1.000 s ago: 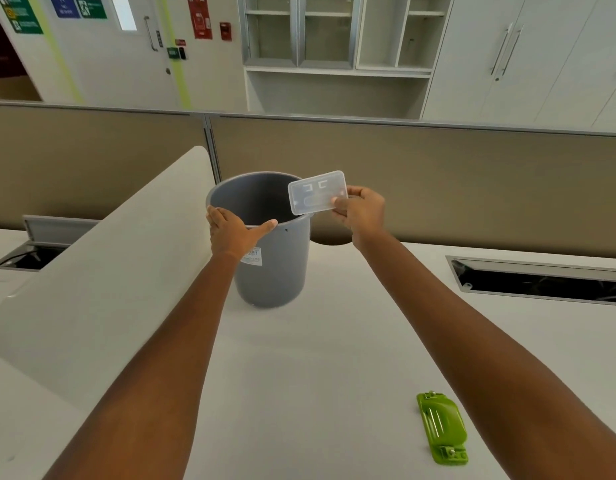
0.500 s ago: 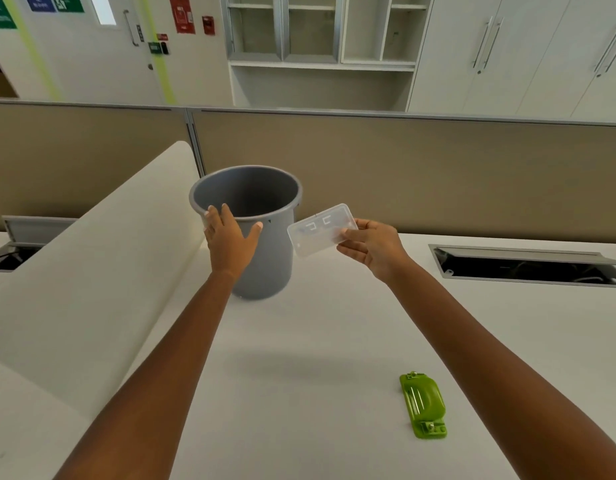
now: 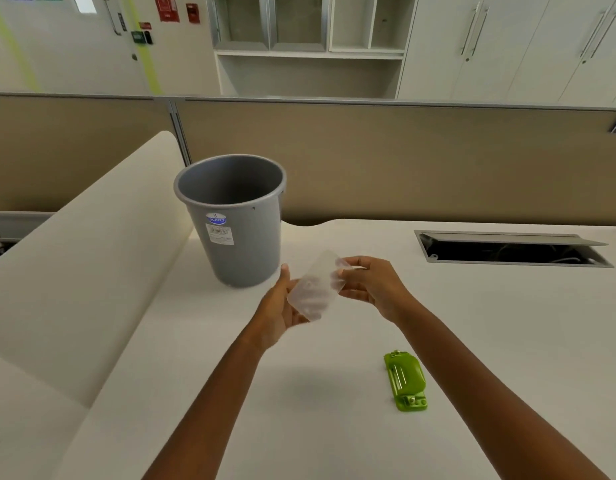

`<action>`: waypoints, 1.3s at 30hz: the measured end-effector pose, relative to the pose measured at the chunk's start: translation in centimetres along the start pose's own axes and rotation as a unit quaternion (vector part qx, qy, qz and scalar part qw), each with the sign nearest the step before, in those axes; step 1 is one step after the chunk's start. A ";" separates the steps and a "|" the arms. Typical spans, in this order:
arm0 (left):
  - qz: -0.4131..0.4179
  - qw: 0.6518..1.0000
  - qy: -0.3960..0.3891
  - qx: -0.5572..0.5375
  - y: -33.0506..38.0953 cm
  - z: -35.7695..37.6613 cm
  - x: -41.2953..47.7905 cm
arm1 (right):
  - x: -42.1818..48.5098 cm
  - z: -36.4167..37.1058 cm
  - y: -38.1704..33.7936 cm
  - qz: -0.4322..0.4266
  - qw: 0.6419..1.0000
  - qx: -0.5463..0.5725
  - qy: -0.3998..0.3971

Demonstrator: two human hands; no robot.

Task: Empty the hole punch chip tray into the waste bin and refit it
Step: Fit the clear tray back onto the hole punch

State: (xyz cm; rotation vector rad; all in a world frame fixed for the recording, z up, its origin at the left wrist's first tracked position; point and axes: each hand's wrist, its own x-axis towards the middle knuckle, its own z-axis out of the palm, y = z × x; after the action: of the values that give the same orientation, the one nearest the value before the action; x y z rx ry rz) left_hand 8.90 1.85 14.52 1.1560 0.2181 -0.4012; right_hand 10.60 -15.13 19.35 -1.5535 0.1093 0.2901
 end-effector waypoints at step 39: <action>-0.111 0.956 -0.014 -0.270 -13.4 4.4 -1.6 | -4.1 -5.5 10.1 0.091 0.993 -0.003 0.072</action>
State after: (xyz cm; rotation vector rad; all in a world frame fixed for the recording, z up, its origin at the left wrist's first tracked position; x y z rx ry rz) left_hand 1.71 -6.48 5.56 0.5886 0.4080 -0.5164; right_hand 4.75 -21.11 10.53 -1.5719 0.3654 0.3222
